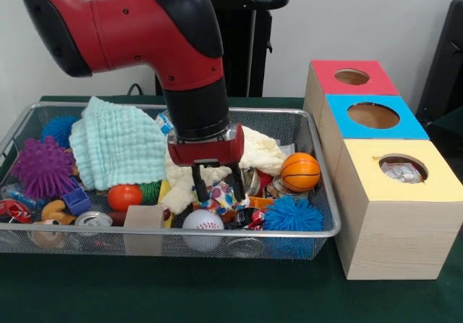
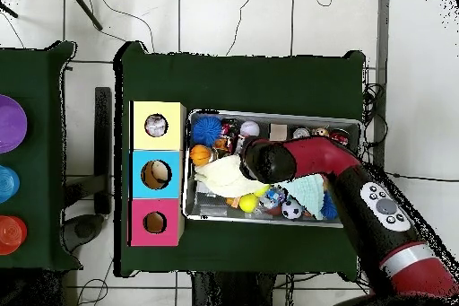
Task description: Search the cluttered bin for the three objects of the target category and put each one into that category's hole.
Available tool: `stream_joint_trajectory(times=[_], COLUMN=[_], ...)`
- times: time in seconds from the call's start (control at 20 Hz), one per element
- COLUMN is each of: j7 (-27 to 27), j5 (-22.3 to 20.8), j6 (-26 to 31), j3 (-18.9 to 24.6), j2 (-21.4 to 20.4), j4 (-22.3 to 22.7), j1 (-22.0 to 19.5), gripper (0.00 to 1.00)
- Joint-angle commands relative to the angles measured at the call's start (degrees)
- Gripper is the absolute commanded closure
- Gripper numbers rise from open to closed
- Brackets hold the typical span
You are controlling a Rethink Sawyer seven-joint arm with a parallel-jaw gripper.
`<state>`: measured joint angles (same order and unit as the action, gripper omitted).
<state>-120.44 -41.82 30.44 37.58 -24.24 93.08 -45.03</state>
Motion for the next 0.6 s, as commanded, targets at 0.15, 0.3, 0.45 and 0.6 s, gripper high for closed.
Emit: stream_joint_trajectory(times=[0.15,0.3,0.45,0.6], j7=[7.4,7.79,7.9,7.5], j5=[-5.28,-5.41,-4.78,-4.09], j6=[-3.44,-3.58,-2.42,-1.58], j3=[-1.85,-1.53,-1.38,-1.37], j2=[5.77,5.84,5.41,5.24], j4=[-5.97,-6.2,-5.96,-5.96], j1=[1.0,0.94,1.06,1.38], gripper=[0.0,1.0,1.0,1.0])
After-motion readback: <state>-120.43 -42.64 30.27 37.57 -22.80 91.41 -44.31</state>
